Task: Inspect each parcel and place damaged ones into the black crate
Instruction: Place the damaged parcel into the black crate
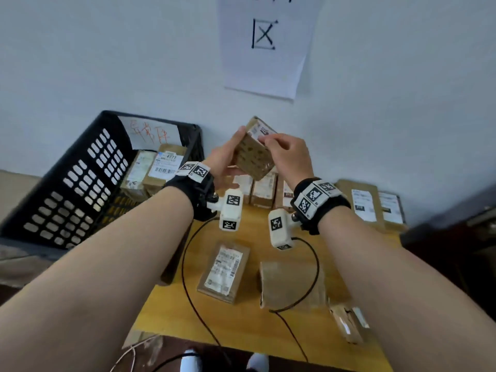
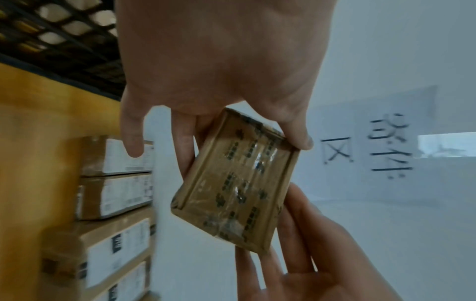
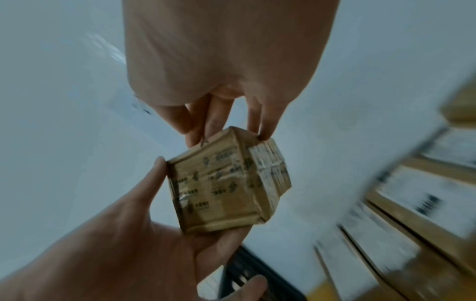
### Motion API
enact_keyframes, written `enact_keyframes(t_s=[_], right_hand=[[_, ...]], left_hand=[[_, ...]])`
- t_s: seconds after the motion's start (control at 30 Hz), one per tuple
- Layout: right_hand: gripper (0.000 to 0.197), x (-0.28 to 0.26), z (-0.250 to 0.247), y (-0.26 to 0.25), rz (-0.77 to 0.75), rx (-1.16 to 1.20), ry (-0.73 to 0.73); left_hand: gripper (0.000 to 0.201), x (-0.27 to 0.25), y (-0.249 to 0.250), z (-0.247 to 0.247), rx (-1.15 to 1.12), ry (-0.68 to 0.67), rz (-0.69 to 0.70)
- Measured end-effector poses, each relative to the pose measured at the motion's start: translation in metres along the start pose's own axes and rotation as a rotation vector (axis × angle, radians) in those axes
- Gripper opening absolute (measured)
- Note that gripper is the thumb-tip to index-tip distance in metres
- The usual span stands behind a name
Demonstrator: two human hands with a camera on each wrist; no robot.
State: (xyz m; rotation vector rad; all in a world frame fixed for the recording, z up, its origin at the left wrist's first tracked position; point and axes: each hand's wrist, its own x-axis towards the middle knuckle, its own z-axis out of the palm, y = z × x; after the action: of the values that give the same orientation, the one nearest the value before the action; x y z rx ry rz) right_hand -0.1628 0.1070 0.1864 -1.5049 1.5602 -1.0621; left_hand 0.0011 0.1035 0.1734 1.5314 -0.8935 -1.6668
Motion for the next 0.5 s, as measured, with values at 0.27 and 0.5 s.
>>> enact_keyframes(t_s=[0.27, 0.5], right_hand=[[0.017, 0.000, -0.055, -0.094, -0.323, 0.224, 0.114], [0.075, 0.016, -0.055, -0.124, 0.077, 0.387, -0.112]], left_hand=[[0.037, -0.053, 0.083, 0.008, -0.052, -0.038, 0.208], [0.019, -0.076, 0.108, -0.007, -0.189, -0.015, 0.395]])
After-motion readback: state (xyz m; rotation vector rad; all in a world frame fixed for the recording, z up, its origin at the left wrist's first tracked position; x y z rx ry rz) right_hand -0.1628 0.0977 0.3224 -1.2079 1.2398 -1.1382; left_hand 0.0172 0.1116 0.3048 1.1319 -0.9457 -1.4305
